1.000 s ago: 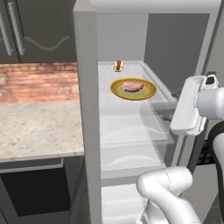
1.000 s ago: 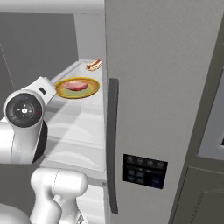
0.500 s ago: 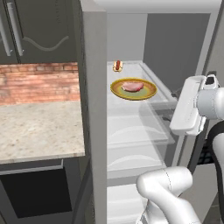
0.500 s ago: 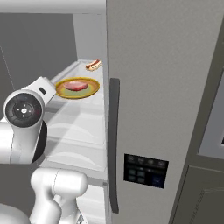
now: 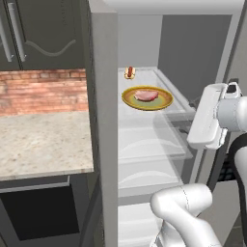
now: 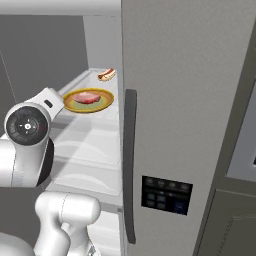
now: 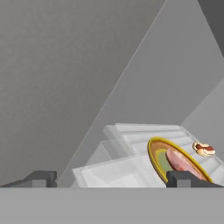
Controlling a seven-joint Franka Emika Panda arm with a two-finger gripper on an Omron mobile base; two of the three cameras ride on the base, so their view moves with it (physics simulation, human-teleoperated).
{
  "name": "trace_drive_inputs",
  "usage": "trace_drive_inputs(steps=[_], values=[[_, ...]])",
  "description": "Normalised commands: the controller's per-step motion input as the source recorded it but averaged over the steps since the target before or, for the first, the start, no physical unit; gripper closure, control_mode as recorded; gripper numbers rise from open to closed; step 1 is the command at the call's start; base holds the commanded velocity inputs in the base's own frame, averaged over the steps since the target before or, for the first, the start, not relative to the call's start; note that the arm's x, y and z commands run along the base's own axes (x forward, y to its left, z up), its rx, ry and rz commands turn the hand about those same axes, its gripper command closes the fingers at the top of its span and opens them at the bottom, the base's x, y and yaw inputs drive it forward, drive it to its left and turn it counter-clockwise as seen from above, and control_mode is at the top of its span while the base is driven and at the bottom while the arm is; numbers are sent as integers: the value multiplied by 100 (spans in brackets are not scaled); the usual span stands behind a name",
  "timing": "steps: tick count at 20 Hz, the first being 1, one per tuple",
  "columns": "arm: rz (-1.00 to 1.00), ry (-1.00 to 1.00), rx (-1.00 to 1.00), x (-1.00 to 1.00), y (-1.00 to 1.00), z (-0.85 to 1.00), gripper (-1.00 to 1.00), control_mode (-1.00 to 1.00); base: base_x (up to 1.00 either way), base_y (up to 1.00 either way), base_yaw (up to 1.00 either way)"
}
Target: Retrieve the steak from the fridge and place it on the saucepan with marinade on the stove.
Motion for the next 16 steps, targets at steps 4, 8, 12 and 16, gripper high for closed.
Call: trace_drive_inputs(steps=[4,8,12,16], values=[[0,0,0,0,4,0,-100,-100,0,0,0],[-2,-1,-2,0,11,0,-100,-100,0,0,0],[-6,-2,-9,0,10,0,-100,-100,0,0,0],[-4,-1,-9,0,3,0,-100,-100,0,0,0]])
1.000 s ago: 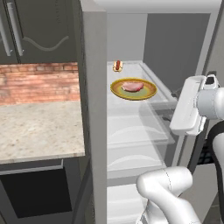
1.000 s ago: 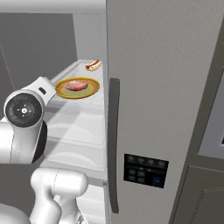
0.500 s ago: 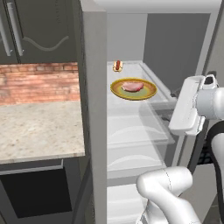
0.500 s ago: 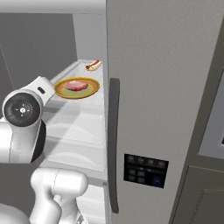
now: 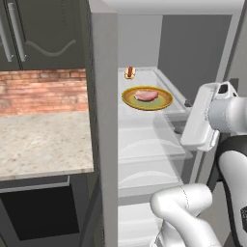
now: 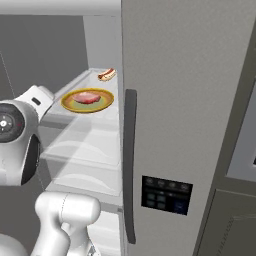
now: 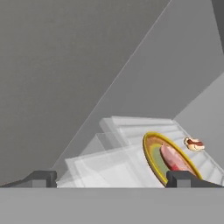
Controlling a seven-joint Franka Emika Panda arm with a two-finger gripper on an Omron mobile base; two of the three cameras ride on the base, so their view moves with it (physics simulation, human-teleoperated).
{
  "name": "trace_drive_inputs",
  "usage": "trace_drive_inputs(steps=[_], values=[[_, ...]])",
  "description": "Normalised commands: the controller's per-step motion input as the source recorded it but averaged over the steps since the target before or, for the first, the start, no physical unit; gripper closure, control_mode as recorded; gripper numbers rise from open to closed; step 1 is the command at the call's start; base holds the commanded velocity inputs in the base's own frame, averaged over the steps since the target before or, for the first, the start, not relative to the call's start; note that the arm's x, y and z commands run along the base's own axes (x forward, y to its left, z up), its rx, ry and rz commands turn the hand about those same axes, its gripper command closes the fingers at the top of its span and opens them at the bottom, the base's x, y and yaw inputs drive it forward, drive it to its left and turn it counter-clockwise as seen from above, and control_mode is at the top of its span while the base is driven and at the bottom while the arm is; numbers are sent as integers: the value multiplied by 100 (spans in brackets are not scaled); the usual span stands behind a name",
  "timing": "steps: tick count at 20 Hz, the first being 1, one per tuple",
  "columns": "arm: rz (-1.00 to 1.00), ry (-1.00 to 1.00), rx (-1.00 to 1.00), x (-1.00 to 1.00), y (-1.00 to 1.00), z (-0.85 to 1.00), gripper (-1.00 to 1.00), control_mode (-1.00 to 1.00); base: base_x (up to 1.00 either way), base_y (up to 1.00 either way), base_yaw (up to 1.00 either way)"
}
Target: Retrieve the steak from the fridge and place it on the saucepan with marinade on the stove.
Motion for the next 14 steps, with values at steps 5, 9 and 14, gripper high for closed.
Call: trace_drive_inputs(steps=[5,9,14], values=[[-3,3,-4,1,-4,2,-100,-100,0,0,0],[-4,19,0,11,-14,14,-100,-100,0,0,0],[-9,21,0,21,-8,13,-100,-100,0,0,0]])
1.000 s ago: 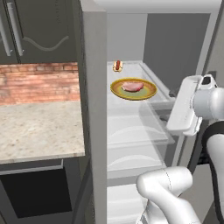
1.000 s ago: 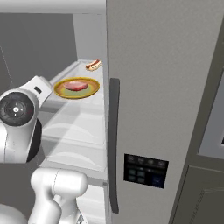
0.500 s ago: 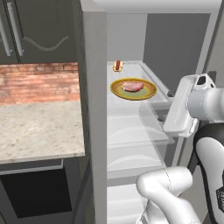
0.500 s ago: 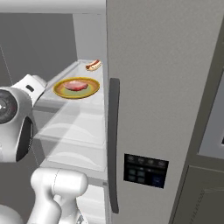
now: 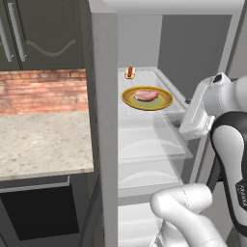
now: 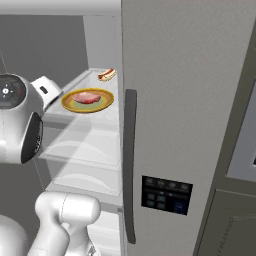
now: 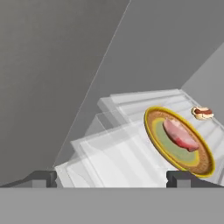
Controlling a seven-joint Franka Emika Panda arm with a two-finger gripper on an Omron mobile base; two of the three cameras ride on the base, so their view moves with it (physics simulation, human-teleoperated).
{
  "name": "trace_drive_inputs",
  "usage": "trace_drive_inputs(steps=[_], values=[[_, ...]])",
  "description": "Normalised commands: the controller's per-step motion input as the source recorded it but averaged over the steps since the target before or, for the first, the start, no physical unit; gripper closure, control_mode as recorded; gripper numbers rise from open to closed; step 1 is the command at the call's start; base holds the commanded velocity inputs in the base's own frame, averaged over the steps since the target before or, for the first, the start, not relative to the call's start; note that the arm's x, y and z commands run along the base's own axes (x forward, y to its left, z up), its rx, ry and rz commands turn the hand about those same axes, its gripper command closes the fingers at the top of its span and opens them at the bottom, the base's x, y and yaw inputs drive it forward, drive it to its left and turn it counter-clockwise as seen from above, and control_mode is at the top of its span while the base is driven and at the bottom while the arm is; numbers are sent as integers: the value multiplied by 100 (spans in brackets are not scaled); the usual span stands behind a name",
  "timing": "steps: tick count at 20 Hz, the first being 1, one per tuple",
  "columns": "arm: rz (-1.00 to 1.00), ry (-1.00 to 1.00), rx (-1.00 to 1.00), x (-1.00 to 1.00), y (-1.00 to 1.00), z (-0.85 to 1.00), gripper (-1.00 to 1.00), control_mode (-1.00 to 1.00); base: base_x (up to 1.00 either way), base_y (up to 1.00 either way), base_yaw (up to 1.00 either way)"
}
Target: Retrieve the steak from the fridge and place it on the saucepan with marinade on the stove.
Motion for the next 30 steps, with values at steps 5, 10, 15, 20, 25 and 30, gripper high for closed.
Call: trace_drive_inputs(steps=[5,10,15,20,25,30], values=[[-14,15,-5,30,-3,2,-100,-100,0,0,0],[-11,-7,-6,19,0,-30,-100,-100,0,0,0],[-6,-24,-1,9,2,-57,-100,-100,0,0,0],[-4,-4,0,19,0,-9,-100,-100,0,0,0],[-3,8,0,33,0,2,-100,-100,0,0,0],[-3,14,0,41,0,0,-100,-100,0,0,0]])
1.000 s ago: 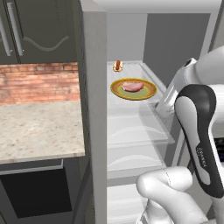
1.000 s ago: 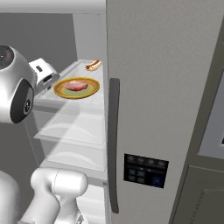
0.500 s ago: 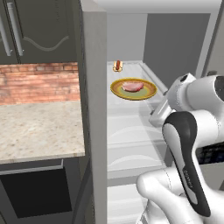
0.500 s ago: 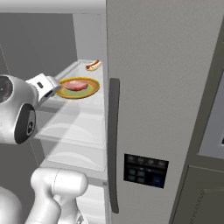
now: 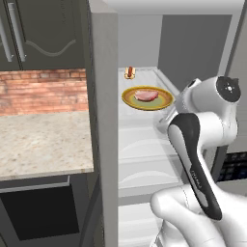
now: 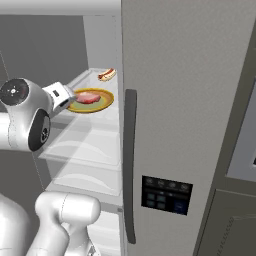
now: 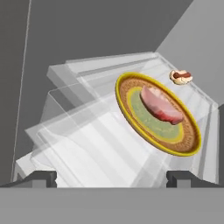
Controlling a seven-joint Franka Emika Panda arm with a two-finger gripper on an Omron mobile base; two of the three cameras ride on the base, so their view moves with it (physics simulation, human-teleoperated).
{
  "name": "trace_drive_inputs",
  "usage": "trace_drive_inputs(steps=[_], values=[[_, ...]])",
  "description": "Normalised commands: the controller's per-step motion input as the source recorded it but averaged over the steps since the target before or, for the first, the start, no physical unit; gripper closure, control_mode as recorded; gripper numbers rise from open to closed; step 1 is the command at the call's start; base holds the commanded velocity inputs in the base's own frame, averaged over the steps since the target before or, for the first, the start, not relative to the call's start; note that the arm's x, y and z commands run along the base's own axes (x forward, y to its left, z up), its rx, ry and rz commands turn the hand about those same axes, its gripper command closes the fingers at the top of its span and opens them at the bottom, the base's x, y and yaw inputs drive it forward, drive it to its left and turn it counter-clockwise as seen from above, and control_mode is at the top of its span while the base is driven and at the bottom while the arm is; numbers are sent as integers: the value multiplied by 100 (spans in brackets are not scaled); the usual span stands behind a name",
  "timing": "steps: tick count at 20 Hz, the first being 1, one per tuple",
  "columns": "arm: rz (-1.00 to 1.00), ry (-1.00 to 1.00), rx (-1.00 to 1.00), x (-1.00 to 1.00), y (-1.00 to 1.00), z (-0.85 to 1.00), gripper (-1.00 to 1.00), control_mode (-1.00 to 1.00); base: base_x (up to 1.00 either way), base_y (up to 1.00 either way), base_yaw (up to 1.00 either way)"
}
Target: Retrieve the steak from the fridge and place it on the saucepan with marinade on the stove.
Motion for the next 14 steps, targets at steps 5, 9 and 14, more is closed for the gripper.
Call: trace_drive_inputs(steps=[5,9,14], values=[[-3,13,0,33,0,3,-100,-100,0,0,0],[0,2,0,30,0,0,-100,-100,0,0,0],[0,-2,0,27,0,-7,-100,-100,0,0,0]])
